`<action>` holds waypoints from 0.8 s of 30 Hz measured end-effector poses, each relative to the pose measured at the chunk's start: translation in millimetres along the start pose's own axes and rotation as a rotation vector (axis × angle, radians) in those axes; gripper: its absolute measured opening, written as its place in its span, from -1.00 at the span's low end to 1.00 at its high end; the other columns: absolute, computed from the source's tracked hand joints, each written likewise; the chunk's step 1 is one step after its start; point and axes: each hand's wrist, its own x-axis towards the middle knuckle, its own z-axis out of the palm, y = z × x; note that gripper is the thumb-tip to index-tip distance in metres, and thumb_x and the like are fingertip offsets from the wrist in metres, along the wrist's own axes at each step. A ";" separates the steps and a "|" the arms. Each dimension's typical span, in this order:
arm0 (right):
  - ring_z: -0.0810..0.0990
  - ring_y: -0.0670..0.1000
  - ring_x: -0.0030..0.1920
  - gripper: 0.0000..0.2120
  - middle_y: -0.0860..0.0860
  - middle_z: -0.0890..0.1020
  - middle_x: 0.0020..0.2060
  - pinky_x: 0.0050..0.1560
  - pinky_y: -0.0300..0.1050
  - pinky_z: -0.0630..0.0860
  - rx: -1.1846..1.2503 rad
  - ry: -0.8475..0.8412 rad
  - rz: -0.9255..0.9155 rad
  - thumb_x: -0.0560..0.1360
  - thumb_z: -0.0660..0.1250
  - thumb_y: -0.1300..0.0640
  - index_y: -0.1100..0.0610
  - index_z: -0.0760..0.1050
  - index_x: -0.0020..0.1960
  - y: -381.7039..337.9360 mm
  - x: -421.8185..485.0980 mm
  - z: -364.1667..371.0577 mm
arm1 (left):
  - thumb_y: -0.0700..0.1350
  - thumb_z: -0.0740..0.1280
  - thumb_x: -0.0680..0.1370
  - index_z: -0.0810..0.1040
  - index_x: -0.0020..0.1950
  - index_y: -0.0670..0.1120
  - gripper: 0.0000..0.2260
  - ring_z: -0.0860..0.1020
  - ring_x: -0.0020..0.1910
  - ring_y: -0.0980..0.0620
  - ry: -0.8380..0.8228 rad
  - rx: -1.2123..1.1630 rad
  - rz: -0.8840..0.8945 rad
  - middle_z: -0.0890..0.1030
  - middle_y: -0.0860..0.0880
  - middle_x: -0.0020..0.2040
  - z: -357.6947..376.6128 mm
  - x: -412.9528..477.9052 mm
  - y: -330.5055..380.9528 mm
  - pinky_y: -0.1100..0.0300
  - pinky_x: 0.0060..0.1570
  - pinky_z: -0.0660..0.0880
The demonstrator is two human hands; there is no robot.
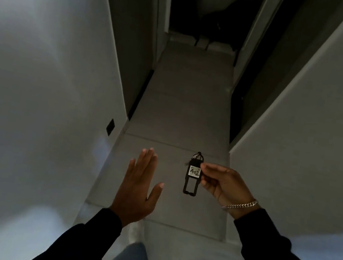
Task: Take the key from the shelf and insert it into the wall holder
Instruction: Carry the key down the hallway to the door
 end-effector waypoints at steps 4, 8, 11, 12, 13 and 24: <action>0.62 -0.06 -0.36 -0.72 0.18 0.64 -0.21 -0.37 -0.28 0.61 -0.018 0.000 -0.011 0.23 0.48 0.23 0.29 0.65 -0.07 -49.8 82.2 11.0 | 0.18 0.02 0.59 -0.03 0.60 -0.14 -0.33 -0.19 0.62 0.08 0.028 -0.022 -0.020 -0.07 -0.05 0.64 6.2 85.5 -40.5 -0.09 0.61 -0.12; 0.62 -0.07 -0.39 -0.82 0.13 0.65 -0.29 -0.39 -0.28 0.61 -0.030 0.013 0.002 0.22 0.48 0.23 0.22 0.69 -0.19 -92.2 158.6 39.3 | 0.14 0.05 0.60 0.02 0.59 -0.16 -0.36 -0.15 0.62 0.08 0.089 -0.043 -0.029 -0.01 -0.07 0.64 -2.3 166.2 -78.5 -0.09 0.61 -0.06; 0.63 -0.08 -0.40 -0.85 0.10 0.66 -0.34 -0.40 -0.28 0.60 -0.054 -0.023 -0.013 0.21 0.48 0.22 0.21 0.70 -0.22 -126.2 205.3 64.1 | 0.11 0.07 0.61 0.05 0.59 -0.17 -0.38 -0.11 0.63 0.03 0.104 -0.010 -0.012 0.02 -0.09 0.63 -17.2 220.7 -97.4 -0.16 0.60 0.00; 0.63 -0.08 -0.40 -0.85 0.09 0.67 -0.35 -0.40 -0.28 0.60 -0.076 -0.034 -0.009 0.21 0.49 0.22 0.21 0.70 -0.23 -137.2 221.9 72.7 | 0.11 0.07 0.61 0.05 0.58 -0.17 -0.38 -0.09 0.63 0.00 0.118 -0.004 -0.019 0.03 -0.10 0.63 -22.4 238.2 -103.8 -0.18 0.60 0.01; 0.63 -0.08 -0.40 -0.85 0.08 0.68 -0.35 -0.40 -0.28 0.60 -0.088 -0.052 -0.004 0.21 0.49 0.22 0.21 0.70 -0.23 -148.3 238.8 81.3 | 0.10 0.07 0.61 0.06 0.58 -0.18 -0.39 -0.07 0.63 -0.02 0.144 -0.003 -0.030 0.05 -0.11 0.63 -28.2 255.8 -110.3 -0.19 0.59 0.02; 0.62 -0.04 -0.41 -0.82 0.12 0.69 -0.36 -0.48 -0.28 0.53 -0.288 -0.434 0.142 0.25 0.47 0.27 0.29 0.64 -0.16 -230.2 449.3 191.6 | 0.03 0.13 0.63 0.05 0.58 -0.19 -0.41 -0.07 0.62 -0.03 0.510 0.103 -0.455 0.03 -0.12 0.62 -60.3 397.6 -189.7 -0.08 0.60 -0.04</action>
